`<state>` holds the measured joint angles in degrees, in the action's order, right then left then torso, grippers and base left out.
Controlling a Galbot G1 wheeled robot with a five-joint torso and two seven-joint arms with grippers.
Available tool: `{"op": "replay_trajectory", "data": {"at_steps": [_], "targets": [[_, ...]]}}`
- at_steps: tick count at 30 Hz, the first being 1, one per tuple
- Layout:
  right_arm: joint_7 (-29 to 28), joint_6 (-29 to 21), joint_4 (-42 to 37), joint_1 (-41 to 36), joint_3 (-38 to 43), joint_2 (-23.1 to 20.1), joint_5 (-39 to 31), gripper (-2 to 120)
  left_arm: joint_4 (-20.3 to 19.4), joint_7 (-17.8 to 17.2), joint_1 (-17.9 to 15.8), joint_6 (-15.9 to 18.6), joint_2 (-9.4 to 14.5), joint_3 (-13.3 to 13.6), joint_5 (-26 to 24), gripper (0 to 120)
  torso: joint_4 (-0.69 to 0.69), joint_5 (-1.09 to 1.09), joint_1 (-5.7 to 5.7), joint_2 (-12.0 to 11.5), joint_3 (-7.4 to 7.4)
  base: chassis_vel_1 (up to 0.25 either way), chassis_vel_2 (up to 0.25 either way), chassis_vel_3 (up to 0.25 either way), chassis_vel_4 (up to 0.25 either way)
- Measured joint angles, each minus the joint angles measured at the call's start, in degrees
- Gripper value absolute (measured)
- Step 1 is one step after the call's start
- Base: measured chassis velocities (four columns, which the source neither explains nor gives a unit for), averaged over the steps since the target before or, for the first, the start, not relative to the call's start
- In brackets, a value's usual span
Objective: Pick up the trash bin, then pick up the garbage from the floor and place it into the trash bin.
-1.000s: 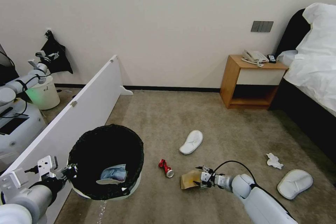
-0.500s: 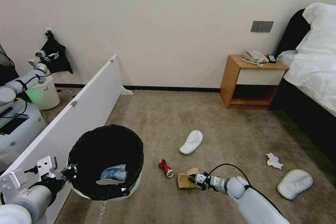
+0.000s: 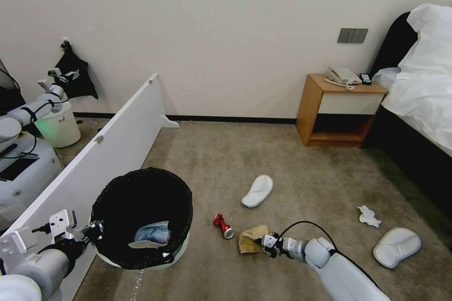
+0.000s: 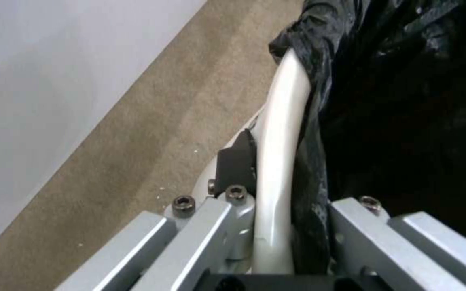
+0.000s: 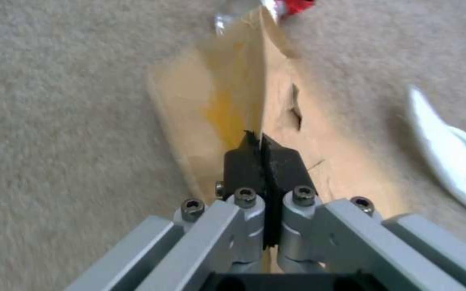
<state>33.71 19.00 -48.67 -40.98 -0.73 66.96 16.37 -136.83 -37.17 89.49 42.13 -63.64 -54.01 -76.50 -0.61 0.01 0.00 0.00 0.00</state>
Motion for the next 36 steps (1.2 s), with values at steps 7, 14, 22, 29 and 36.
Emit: {"op": "replay_trajectory", "data": {"at_steps": [7, 14, 22, 29, 36], "targets": [[-0.02, 1.27, -7.85, -3.16, 4.87, -5.10, -5.91, 0, -0.41, 0.03, -0.13, 0.00, 0.25, 0.34, -0.47, 1, 0.02, 0.00, 0.00, 0.00, 0.00, 0.000, 0.000, 0.000, 0.000], [-0.02, -0.46, -20.30, -8.63, 11.12, -9.82, -13.93, 0, -0.45, 0.15, -0.23, 0.00, 1.23, 1.44, -1.11, 1, -0.02, 0.00, 0.00, 0.00, 0.00, 0.000, 0.000, 0.000, 0.000], [-0.41, -3.35, -37.33, -15.77, 19.68, -16.06, -23.71, 0, -0.33, 0.48, -0.75, 0.00, 2.83, 5.03, -1.49, 1, -0.03, -0.03, 0.00, 0.00, 0.00, 0.000, 0.000, 0.000, 0.000], [-1.35, -4.86, -49.88, -18.58, 23.73, -18.71, -33.42, 0, -0.13, 0.31, -1.45, 0.00, 3.34, 8.28, -1.21, 1, -0.01, -0.03, 0.00, 0.00, 0.00, 0.000, 0.000, 0.000, 0.000], [-1.54, -6.21, -56.75, -18.50, 23.90, -19.06, -41.87, 0, -0.09, 0.12, -1.31, 0.00, 3.28, 9.42, -0.99, 1, -0.01, -0.02, 0.00, 0.00, -0.01, 0.000, 0.000, 0.000, 0.000]]}}
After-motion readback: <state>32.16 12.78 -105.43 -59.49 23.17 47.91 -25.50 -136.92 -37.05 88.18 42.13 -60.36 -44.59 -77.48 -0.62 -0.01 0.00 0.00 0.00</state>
